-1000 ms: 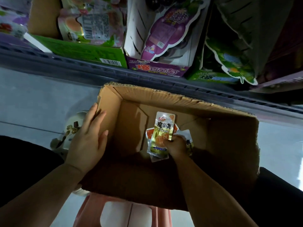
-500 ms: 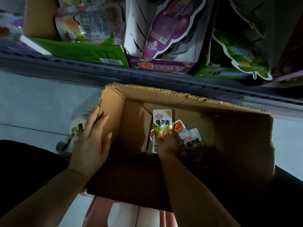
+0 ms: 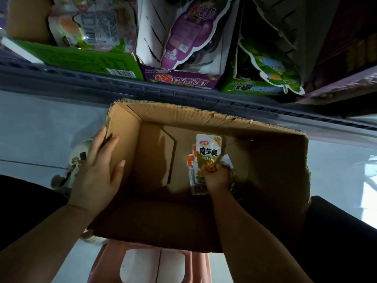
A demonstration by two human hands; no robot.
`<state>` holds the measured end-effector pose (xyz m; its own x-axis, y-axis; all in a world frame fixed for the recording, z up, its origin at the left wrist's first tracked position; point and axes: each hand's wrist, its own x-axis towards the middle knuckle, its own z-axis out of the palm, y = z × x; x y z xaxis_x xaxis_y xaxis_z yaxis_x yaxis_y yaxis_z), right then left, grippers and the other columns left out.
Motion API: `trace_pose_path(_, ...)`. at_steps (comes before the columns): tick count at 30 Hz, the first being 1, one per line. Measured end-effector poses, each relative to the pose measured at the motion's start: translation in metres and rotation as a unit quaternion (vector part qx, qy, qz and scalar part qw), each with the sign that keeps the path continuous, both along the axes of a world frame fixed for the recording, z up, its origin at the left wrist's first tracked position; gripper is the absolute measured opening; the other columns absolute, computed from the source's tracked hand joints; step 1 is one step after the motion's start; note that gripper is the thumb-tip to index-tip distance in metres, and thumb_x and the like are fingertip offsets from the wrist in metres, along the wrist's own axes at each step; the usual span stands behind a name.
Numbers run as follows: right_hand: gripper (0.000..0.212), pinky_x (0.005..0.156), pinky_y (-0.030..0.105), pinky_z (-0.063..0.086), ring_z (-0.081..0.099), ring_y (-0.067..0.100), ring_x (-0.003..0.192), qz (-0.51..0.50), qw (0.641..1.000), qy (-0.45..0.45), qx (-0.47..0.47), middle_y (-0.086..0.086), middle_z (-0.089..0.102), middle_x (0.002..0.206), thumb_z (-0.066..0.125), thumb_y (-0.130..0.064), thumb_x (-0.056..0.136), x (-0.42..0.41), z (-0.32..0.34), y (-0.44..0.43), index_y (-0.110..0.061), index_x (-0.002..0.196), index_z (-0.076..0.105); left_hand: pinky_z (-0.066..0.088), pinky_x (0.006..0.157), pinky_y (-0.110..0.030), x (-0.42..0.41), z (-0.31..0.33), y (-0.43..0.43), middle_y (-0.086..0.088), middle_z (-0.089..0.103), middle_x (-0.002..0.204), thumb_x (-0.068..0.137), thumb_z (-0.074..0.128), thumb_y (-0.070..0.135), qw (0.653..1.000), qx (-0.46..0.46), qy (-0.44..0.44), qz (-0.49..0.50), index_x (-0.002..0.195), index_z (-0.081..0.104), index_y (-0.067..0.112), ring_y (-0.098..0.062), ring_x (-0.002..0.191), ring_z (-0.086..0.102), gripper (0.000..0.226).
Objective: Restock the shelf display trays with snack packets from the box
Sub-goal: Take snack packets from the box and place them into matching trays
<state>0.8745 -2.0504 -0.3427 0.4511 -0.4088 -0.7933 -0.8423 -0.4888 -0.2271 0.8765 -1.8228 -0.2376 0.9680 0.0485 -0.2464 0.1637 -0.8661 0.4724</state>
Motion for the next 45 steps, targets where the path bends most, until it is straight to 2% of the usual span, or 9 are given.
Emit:
trace_pose_path(8, 0.053, 0.103, 0.04, 0.037, 0.042, 0.035, 0.124, -0.019, 0.999, 0.016, -0.047, 0.016, 0.044, 0.135, 0.062, -0.025, 0.081, 0.0, -0.01, -0.021, -0.008, 0.127, 0.043, 0.046, 0.081, -0.052, 0.0, -0.004, 0.0, -0.02, 0.023, 0.148, 0.082, 0.06, 0.001, 1.0, 0.017, 0.002, -0.011, 0.131, 0.043, -0.004, -0.043, 0.125, 0.039, 0.052)
trace_pose_path(11, 0.074, 0.11, 0.047, 0.024, 0.023, 0.036, 0.134, 0.004, 0.996, 0.012, -0.085, 0.017, 0.025, 0.145, 0.067, -0.033, 0.077, 0.002, -0.012, -0.017, -0.009, 0.136, 0.03, 0.046, 0.078, -0.054, -0.001, -0.005, 0.001, -0.023, 0.027, 0.146, 0.08, 0.062, -0.002, 0.999, 0.021, -0.004, -0.026, 0.128, 0.045, -0.005, -0.045, 0.122, 0.041, 0.052)
trace_pose_path(13, 0.082, 0.112, 0.045, 0.018, 0.022, 0.035, 0.135, 0.024, 0.995, -0.002, -0.099, 0.017, 0.026, 0.144, 0.069, -0.036, 0.074, 0.003, -0.012, -0.015, -0.011, 0.138, 0.025, 0.046, 0.077, -0.055, 0.0, -0.006, 0.002, -0.023, 0.027, 0.145, 0.079, 0.063, -0.003, 0.999, 0.02, -0.002, -0.027, 0.128, 0.045, -0.005, -0.045, 0.122, 0.04, 0.052)
trace_pose_path(17, 0.074, 0.109, 0.042, 0.02, 0.032, 0.032, 0.129, 0.012, 0.996, -0.02, -0.091, 0.013, 0.041, 0.134, 0.073, -0.035, 0.07, 0.008, -0.018, -0.016, -0.012, 0.129, 0.035, 0.045, 0.079, -0.057, 0.0, -0.005, 0.001, -0.022, 0.027, 0.146, 0.08, 0.062, -0.002, 1.0, 0.022, 0.001, -0.017, 0.129, 0.045, -0.005, -0.044, 0.123, 0.04, 0.051)
trace_pose_path(21, 0.053, 0.089, 0.028, 0.041, 0.05, 0.03, 0.116, 0.003, 0.999, 0.004, -0.041, 0.013, 0.056, 0.122, 0.073, -0.027, 0.074, 0.014, -0.017, -0.017, -0.003, 0.118, 0.053, 0.046, 0.077, -0.057, 0.0, -0.005, 0.002, -0.023, 0.029, 0.145, 0.078, 0.064, -0.003, 0.999, 0.024, 0.0, -0.023, 0.127, 0.047, -0.005, -0.045, 0.121, 0.043, 0.052)
trace_pose_path(24, 0.044, 0.083, 0.03, 0.048, 0.061, 0.029, 0.105, -0.026, 1.0, 0.009, 0.005, 0.016, 0.063, 0.115, 0.074, -0.019, 0.075, 0.017, -0.014, -0.016, -0.002, 0.113, 0.06, 0.045, 0.082, -0.055, 0.0, -0.005, 0.002, -0.021, 0.026, 0.147, 0.08, 0.062, -0.001, 1.0, 0.02, 0.002, -0.016, 0.129, 0.045, -0.004, -0.043, 0.123, 0.041, 0.052)
trace_pose_path(38, 0.041, 0.086, 0.03, 0.045, 0.058, 0.03, 0.111, -0.078, 0.994, -0.008, 0.072, 0.019, 0.06, 0.121, 0.068, -0.004, 0.079, 0.012, 0.016, -0.014, 0.002, 0.118, 0.057, 0.047, 0.079, -0.052, 0.0, -0.003, 0.002, -0.023, 0.027, 0.146, 0.08, 0.063, -0.001, 0.999, 0.023, 0.006, -0.035, 0.127, 0.048, -0.005, -0.045, 0.117, 0.047, 0.05)
trace_pose_path(41, 0.044, 0.08, 0.025, 0.042, 0.056, 0.029, 0.113, -0.107, 0.989, -0.012, 0.105, 0.018, 0.058, 0.123, 0.067, -0.003, 0.079, 0.01, 0.041, -0.017, 0.002, 0.121, 0.054, 0.045, 0.086, -0.048, -0.002, 0.002, 0.001, -0.011, 0.016, 0.152, 0.085, 0.058, 0.008, 0.999, 0.026, 0.016, -0.02, 0.134, 0.041, 0.002, -0.039, 0.116, 0.05, 0.052)
trace_pose_path(45, 0.043, 0.077, 0.025, 0.047, 0.061, 0.024, 0.101, -0.043, 0.991, -0.032, 0.125, 0.012, 0.064, 0.113, 0.074, -0.013, 0.074, 0.011, 0.084, -0.018, -0.003, 0.113, 0.06, 0.031, 0.102, -0.045, -0.002, 0.011, 0.0, -0.003, 0.004, 0.155, 0.09, 0.051, 0.024, 0.997, 0.05, 0.035, -0.038, 0.141, 0.03, 0.011, -0.032, 0.133, 0.032, 0.057)
